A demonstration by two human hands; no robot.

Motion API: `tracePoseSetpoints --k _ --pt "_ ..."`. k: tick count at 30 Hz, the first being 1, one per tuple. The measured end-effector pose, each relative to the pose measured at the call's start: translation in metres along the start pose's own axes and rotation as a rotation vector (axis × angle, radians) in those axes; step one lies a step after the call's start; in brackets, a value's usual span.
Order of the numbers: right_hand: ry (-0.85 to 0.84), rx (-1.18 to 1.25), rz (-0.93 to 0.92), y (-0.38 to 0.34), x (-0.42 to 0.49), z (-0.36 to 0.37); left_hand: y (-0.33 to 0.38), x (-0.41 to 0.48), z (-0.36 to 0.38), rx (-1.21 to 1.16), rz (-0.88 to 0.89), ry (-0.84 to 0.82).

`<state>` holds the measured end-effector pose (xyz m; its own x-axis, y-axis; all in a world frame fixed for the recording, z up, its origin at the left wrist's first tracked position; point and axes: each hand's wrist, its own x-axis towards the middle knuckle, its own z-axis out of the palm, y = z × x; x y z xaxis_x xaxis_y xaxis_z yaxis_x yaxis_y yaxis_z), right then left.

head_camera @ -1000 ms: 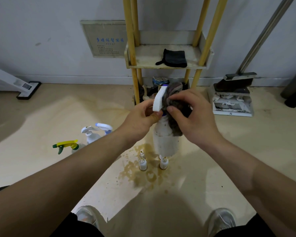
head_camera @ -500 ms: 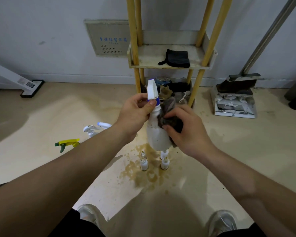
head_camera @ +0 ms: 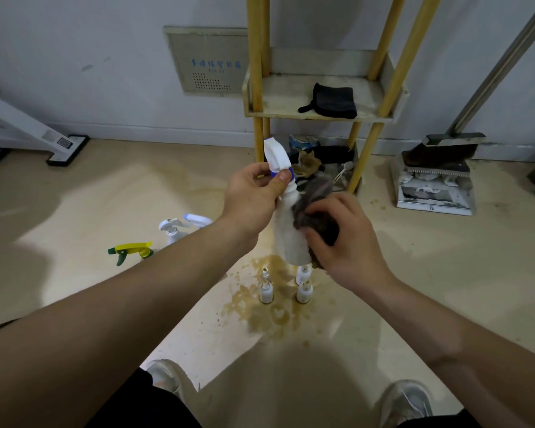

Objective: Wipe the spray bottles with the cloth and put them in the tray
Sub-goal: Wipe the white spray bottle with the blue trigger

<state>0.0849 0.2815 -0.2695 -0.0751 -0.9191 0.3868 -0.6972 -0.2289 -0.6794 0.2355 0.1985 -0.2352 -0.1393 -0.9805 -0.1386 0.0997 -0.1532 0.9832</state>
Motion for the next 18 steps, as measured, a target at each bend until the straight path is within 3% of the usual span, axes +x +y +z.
tracePoseSetpoints --k 2,4,9,11,16,18 --pt "-0.013 0.089 0.206 0.004 0.001 -0.002 0.004 0.004 -0.003 -0.016 -0.007 0.043" --pt "-0.005 0.111 0.25 0.004 0.0 -0.001 0.008 0.007 -0.005 -0.035 -0.021 0.065" --pt "-0.03 -0.092 -0.203 -0.011 -0.004 0.005 0.002 0.003 0.001 -0.003 -0.027 0.09" --pt "-0.063 -0.147 -0.249 -0.008 -0.003 0.006 0.0 0.001 0.002 0.024 -0.032 0.084" --pt "-0.039 0.078 0.157 -0.002 0.012 -0.006 0.005 0.001 -0.002 -0.017 -0.052 0.067" --pt "-0.056 0.079 0.187 -0.001 0.015 -0.007 0.004 -0.003 0.001 -0.014 -0.051 0.045"
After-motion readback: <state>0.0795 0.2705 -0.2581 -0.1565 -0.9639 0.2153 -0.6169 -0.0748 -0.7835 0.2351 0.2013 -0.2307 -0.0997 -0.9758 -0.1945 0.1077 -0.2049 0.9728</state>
